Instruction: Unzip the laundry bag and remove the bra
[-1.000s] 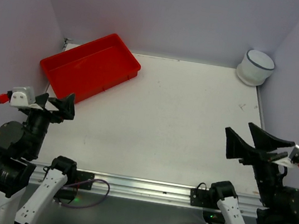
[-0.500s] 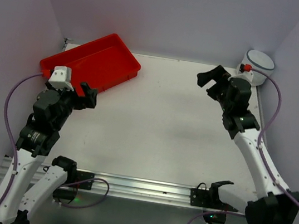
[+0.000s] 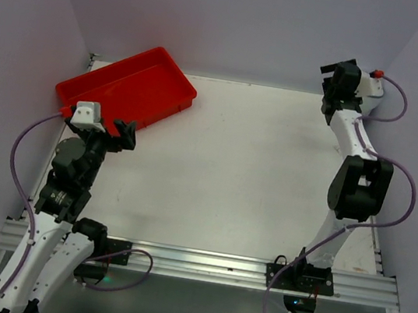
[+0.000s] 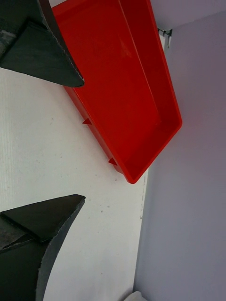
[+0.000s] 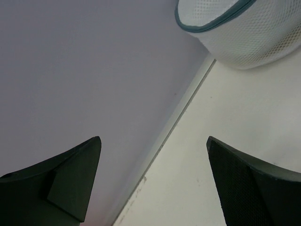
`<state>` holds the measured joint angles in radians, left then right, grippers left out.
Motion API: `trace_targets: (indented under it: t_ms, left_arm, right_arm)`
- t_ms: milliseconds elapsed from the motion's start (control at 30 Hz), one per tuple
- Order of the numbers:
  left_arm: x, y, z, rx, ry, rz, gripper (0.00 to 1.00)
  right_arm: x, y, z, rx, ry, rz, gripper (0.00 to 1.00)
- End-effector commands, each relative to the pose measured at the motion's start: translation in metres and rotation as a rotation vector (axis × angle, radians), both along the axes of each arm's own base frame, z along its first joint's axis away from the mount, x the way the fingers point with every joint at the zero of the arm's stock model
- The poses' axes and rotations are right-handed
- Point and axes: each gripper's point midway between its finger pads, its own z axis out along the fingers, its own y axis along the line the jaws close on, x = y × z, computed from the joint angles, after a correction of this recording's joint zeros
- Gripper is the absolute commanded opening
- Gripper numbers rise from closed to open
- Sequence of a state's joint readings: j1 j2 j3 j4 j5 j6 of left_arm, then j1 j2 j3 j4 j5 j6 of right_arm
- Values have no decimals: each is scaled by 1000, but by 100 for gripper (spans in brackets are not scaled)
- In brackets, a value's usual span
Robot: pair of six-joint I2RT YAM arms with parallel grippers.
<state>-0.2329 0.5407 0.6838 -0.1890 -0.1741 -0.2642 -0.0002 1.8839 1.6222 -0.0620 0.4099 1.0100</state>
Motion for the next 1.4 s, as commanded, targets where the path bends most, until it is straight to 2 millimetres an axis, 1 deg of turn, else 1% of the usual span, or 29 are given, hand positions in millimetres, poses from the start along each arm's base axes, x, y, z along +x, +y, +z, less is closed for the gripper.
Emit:
trace_targets:
  t_ms: [0, 33, 67, 133, 167, 200, 233, 267, 300, 333, 367, 433, 500, 533, 567, 633, 667, 733, 767, 833, 867, 933, 1033, 1100, 1167, 1200, 1267, 1300, 1367]
  left_arm:
    - [0, 9, 27, 2, -146, 46, 100]
    - [-2, 11, 27, -1, -157, 52, 100]
    - [-3, 11, 28, -4, -168, 54, 100]
    - [-3, 10, 23, 4, -162, 50, 100]
    - [-2, 10, 20, 13, -157, 45, 100]
    - [-1, 10, 18, 17, -151, 45, 100]
    - [1, 10, 17, 20, -143, 46, 100]
    - [2, 9, 15, 25, -138, 46, 100]
    - [3, 9, 13, 27, -129, 48, 100]
    - [5, 9, 10, 31, -115, 50, 100]
    - [6, 9, 9, 32, -109, 49, 100]
    - [8, 7, 5, 32, -93, 42, 100]
    - [8, 5, 2, 31, -86, 33, 100]
    - [8, 4, 1, 30, -84, 25, 100]
    - [8, 4, 0, 28, -78, 25, 100]
    - [7, 5, -2, 26, -75, 29, 100]
    - [7, 5, -3, 24, -75, 31, 100]
    - [6, 5, -3, 22, -78, 32, 100]
    - [6, 6, -4, 21, -76, 34, 100]
    - [8, 5, -5, 22, -73, 32, 100]
    - [8, 5, -6, 23, -69, 31, 100]
    - [9, 3, -7, 27, -60, 23, 100]
    - [10, 3, -8, 29, -59, 24, 100]
    - [9, 3, -8, 29, -57, 24, 100]
    - [9, 4, -9, 29, -59, 26, 100]
    - [9, 4, -9, 29, -59, 26, 100]
    - [10, 3, -7, 30, -60, 24, 100]
    - [10, 3, -8, 32, -57, 26, 100]
    - [10, 4, -7, 32, -57, 26, 100]
  right_arm:
    - [22, -42, 10, 76, -106, -201, 95]
    - [28, -46, 12, 112, -136, -224, 94]
    - [34, -54, 0, 122, -138, -242, 94]
    - [43, -62, -2, 151, -187, -272, 93]
    - [47, -69, 2, 158, -233, -286, 92]
    - [52, -74, -9, 159, -234, -296, 91]
    - [58, -76, -4, 159, -271, -292, 91]
    - [60, -84, -6, 164, -277, -299, 91]
    - [64, -88, -17, 172, -267, -303, 91]
    - [67, -91, -16, 190, -281, -307, 91]
    - [68, -99, -20, 197, -279, -318, 91]
    - [74, -104, -26, 213, -282, -321, 91]
    - [75, -115, -30, 208, -282, -341, 91]
    - [77, -119, -37, 205, -279, -347, 91]
    - [77, -127, -32, 196, -310, -359, 91]
    - [82, -134, -36, 183, -327, -366, 90]
    - [83, -142, -38, 184, -329, -370, 90]
    - [89, -148, -37, 185, -336, -359, 90]
    - [91, -152, -48, 187, -318, -359, 89]
    - [93, -157, -46, 179, -324, -364, 86]
    - [94, -161, -52, 178, -320, -371, 85]
    - [95, -166, -54, 172, -324, -372, 83]
    - [95, -175, -61, 190, -327, -392, 76]
    - [95, -180, -64, 191, -331, -398, 68]
    - [95, -182, -62, 192, -345, -399, 59]
    - [96, -181, -63, 200, -347, -397, 45]
    - [96, -180, -60, 209, -359, -391, 32]
    - [95, -179, -59, 211, -367, -387, 19]
    - [94, -175, -56, 225, -385, -362, 6]
